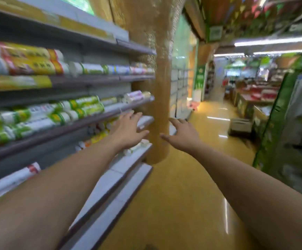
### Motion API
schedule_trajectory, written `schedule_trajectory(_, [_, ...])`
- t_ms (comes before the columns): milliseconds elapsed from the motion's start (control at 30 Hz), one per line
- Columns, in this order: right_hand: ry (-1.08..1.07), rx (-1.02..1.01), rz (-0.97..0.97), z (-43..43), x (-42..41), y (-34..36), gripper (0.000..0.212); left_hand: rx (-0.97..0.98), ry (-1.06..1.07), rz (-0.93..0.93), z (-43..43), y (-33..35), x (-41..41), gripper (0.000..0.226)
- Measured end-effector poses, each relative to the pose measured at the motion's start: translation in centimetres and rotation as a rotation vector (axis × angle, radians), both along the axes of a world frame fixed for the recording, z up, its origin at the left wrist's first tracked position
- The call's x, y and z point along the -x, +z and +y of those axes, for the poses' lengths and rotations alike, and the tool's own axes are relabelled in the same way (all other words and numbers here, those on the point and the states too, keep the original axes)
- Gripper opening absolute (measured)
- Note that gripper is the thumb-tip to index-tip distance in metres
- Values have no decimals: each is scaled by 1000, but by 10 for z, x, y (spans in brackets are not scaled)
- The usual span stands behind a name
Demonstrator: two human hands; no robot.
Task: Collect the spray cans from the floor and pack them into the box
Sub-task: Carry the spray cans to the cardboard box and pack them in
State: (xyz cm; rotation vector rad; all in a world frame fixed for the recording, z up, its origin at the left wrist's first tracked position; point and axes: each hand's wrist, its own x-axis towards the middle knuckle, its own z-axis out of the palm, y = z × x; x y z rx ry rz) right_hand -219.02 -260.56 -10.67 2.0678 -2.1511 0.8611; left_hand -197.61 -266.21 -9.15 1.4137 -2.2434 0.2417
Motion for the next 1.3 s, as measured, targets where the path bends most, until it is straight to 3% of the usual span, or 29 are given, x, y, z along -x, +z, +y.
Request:
schedule_trajectory(200, [231, 84, 36, 8, -37, 75, 82, 63, 218, 3, 43, 77, -48, 76])
schedule_trajectory(333, [447, 86, -51, 9, -90, 93, 91, 48, 374, -14, 91, 97, -87, 77])
schedule_trajectory(467, [585, 117, -4, 20, -152, 95, 80, 45, 548, -53, 145, 105, -146, 73])
schedule_trajectory(600, [740, 106, -26, 41, -219, 86, 104, -15, 750, -78, 199, 99, -206, 71])
schedule_trajectory(667, [817, 81, -21, 55, -252, 80, 106, -46, 827, -74, 230, 93, -232, 72])
schedule_trajectory(900, [1034, 68, -23, 138, -381, 87, 75, -52, 1015, -74, 348, 84, -329, 70])
schedule_trajectory(1300, [1288, 30, 10, 339, -628, 55, 73, -83, 1343, -21, 607, 59, -524, 68])
